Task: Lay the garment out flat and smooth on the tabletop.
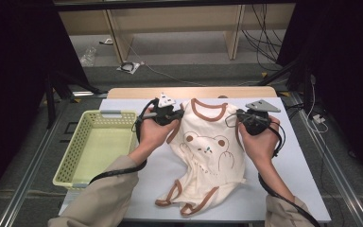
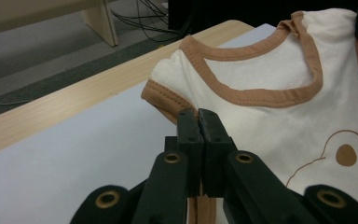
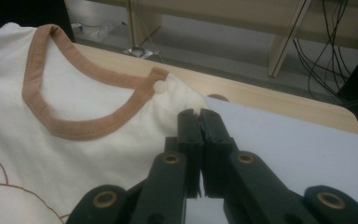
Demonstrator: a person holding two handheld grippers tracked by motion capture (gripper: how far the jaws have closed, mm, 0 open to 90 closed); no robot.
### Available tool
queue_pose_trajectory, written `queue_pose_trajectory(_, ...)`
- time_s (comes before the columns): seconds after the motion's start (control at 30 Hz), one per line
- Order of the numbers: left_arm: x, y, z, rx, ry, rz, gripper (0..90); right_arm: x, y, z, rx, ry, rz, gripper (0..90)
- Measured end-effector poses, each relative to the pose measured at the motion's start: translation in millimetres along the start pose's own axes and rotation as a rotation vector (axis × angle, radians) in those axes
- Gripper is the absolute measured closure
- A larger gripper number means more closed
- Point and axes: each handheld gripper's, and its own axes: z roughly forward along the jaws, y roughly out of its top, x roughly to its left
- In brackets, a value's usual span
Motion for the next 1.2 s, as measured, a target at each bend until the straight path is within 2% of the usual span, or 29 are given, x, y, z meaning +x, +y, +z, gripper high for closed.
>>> queue_pose_trajectory(0.13,9.9,12.5,10.2,0.014,0.042,0.001,88.1,-2.8,11.0,20.0,0.009,-0.006,0.009,88.4)
queue_pose_trajectory(0.27,19.2,18.4,19.6,0.032,0.079,-0.005,88.0,-2.5,16.9,37.8,0.023,-0.011,0.018,88.4)
queue_pose_trajectory(0.47,31.5,15.9,31.8,0.059,0.129,-0.005,87.6,0.3,22.0,59.7,0.042,-0.016,0.016,88.3)
queue_pose_trajectory(0.53,37.4,13.9,38.4,0.069,0.157,-0.001,85.4,1.5,22.0,72.0,0.057,-0.018,0.011,87.7)
queue_pose_trajectory(0.57,40.0,12.4,42.8,0.08,0.184,-0.005,80.7,1.8,21.4,77.3,0.062,-0.018,0.007,86.0)
queue_pose_trajectory(0.6,43.1,10.2,47.5,0.115,0.218,-0.012,70.9,2.3,20.6,84.8,0.089,-0.012,0.005,81.7)
queue_pose_trajectory(0.63,44.3,8.5,49.7,0.125,0.233,-0.018,59.3,3.6,18.4,94.4,0.143,-0.004,0.005,78.6)
queue_pose_trajectory(0.73,45.6,2.2,50.9,0.166,0.27,-0.019,45.1,11.3,10.7,102.7,0.202,-0.005,-0.022,76.8)
queue_pose_trajectory(0.8,45.9,-1.2,48.1,0.178,0.264,-0.026,41.9,15.8,6.8,100.7,0.219,0.017,-0.027,76.3)
queue_pose_trajectory(0.9,43.2,-6.9,42.0,0.198,0.241,-0.007,42.3,21.2,-0.8,89.9,0.235,0.042,-0.046,75.6)
queue_pose_trajectory(0.97,38.3,-12.4,37.2,0.213,0.202,0.004,44.6,22.8,-5.9,82.2,0.243,0.06,-0.05,75.0)
queue_pose_trajectory(1.07,27.6,-22.5,29.2,0.244,0.154,0.043,46.3,25.3,-17.2,68.2,0.274,0.096,-0.066,74.0)
queue_pose_trajectory(1.2,13.0,-37.7,16.9,0.278,0.078,0.066,47.9,28.0,-35.1,50.8,0.325,0.159,-0.055,72.2)
